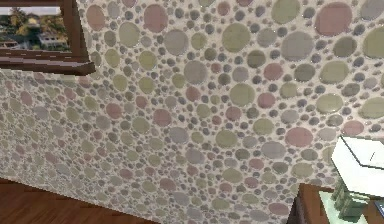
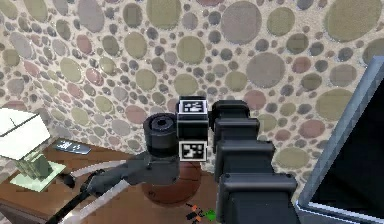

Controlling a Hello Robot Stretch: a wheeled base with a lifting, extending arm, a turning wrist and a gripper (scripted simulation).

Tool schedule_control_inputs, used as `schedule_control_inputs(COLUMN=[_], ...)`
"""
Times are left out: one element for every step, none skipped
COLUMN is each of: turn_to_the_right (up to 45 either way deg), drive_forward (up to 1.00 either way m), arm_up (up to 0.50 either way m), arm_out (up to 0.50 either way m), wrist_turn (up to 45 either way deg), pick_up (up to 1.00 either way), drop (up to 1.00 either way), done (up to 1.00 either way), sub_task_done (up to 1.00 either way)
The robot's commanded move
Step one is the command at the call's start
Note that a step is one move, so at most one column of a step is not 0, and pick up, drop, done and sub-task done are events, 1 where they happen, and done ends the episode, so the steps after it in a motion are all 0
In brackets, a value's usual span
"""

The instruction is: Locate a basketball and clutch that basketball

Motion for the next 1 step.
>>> schedule_control_inputs(turn_to_the_right=[0.0], drive_forward=[0.00], arm_up=[0.00], arm_out=[0.00], wrist_turn=[45.0], pick_up=[0.00], drop=[0.00], done=[0.00], sub_task_done=[0.00])
